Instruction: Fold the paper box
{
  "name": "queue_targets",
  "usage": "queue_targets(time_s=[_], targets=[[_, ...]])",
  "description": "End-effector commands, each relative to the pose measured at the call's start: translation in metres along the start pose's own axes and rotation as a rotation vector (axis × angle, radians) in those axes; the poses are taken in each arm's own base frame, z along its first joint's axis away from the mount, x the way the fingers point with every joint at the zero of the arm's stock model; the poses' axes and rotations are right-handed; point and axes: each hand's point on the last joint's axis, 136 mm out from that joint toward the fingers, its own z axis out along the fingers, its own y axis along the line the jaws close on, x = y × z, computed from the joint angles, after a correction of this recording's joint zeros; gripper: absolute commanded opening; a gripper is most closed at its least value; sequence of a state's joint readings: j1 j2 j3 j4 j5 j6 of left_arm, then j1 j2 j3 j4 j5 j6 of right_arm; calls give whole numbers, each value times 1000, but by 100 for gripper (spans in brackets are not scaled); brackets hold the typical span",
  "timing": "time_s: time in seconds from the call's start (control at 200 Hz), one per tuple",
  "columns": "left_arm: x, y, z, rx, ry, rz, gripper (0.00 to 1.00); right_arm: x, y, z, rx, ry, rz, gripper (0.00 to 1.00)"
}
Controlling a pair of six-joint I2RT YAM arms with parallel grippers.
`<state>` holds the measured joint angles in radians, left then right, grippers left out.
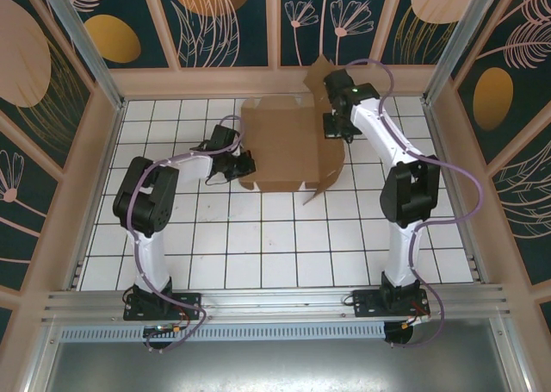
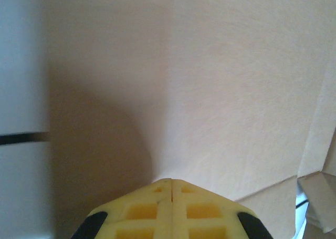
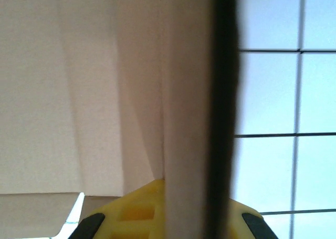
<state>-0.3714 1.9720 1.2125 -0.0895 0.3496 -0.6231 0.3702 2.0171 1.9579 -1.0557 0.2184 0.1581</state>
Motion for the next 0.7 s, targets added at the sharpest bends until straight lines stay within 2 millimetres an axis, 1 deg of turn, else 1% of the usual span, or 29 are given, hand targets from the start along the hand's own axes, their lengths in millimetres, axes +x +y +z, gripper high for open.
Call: queue_targets(time_s=[0.0, 0.065, 0.15, 0.225, 0.25, 0.27, 0.28, 0.305, 0.315, 0.36, 0.405, 0.515, 0.56, 0.571, 0.586, 0.631, 0.696], targets=[[-19, 14, -19, -83, -81, -20, 0, 13, -25, 16, 215, 54, -93, 2], [-23, 11, -23, -75, -96, -13, 0, 21, -14, 18, 184, 61, -143, 3], [-30, -7, -35, -11, -126, 15, 0, 29, -1, 18, 108, 59, -184, 3], [-34, -20, -46, 29, -143, 24, 0, 36, 7, 17, 23, 72, -182, 3], [-36, -24, -49, 39, -146, 21, 0, 36, 11, 13, -21, 69, -171, 3], [-37, -26, -52, 47, -148, 19, 0, 38, 20, 9, -86, 73, -163, 3], [-36, -27, -52, 49, -145, 18, 0, 37, 20, 7, -98, 70, -155, 3], [-36, -29, -54, 58, -138, 11, 2, 37, 29, 1, -165, 68, -144, 3], [-35, -30, -55, 62, -135, 8, 2, 36, 28, -2, -174, 64, -138, 4], [-34, -33, -58, 79, -123, -8, 4, 37, 40, -13, -267, 59, -118, 5], [-32, -35, -63, 90, -119, -27, 5, 38, 44, -22, -307, 55, -105, 6], [-32, -42, -81, 110, -143, -37, 6, 46, 53, -39, -388, 55, -83, 7], [-29, -40, -82, 96, -137, -45, 6, 49, 56, -46, -424, 56, -82, 8], [-31, -44, -90, 105, -149, -39, 6, 50, 57, -47, -435, 56, -83, 8], [-31, -46, -94, 109, -154, -39, 6, 52, 60, -49, -451, 59, -87, 8], [-27, -47, -99, 116, -148, -45, 5, 59, 65, -56, -501, 67, -96, 11], [-18, -44, -103, 116, -134, -61, 5, 72, 75, -63, -580, 93, -110, 13]])
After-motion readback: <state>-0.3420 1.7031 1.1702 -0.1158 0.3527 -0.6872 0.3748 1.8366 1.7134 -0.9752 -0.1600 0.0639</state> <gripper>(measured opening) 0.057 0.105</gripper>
